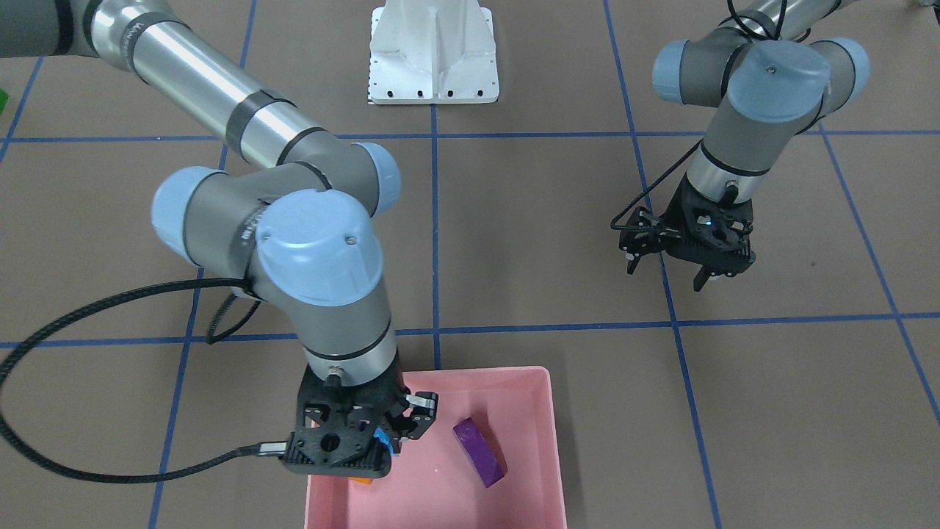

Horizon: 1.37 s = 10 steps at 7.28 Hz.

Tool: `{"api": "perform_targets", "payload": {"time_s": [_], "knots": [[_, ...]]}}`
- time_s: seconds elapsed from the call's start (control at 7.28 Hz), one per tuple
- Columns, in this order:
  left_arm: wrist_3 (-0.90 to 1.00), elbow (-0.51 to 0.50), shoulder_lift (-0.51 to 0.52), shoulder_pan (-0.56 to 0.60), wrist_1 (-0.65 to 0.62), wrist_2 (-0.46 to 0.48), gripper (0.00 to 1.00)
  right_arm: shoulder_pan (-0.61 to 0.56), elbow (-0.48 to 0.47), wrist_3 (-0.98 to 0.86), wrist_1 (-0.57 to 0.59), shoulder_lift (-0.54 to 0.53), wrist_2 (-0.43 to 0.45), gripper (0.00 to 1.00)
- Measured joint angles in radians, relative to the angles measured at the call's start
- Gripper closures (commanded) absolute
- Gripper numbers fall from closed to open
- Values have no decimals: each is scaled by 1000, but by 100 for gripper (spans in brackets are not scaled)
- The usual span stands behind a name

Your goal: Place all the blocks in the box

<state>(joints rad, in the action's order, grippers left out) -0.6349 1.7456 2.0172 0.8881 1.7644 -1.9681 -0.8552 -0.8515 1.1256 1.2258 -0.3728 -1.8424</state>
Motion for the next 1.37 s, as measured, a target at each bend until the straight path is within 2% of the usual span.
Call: {"api": "perform_targets", "payload": {"time_s": [0.14,0.27,0.41,0.55,1.1,1.24,1.37], "knots": [[0,0,0,0,0,0,1,38,104,41,-103,33,53,100],[-1,0,-1,-1,0,0,0,68,180,73,-164,60,100,52],[-1,-3,-1,-1,0,0,1,92,222,90,-191,73,131,16],[-2,-7,-1,-1,1,-1,1,103,239,94,-200,76,143,2],[-1,-13,-2,-2,3,0,1,98,229,60,-189,74,140,1],[-1,-7,-7,-2,3,-1,1,83,179,43,-133,69,116,1],[0,14,-24,-1,1,-2,1,65,74,10,6,58,80,1]]}}
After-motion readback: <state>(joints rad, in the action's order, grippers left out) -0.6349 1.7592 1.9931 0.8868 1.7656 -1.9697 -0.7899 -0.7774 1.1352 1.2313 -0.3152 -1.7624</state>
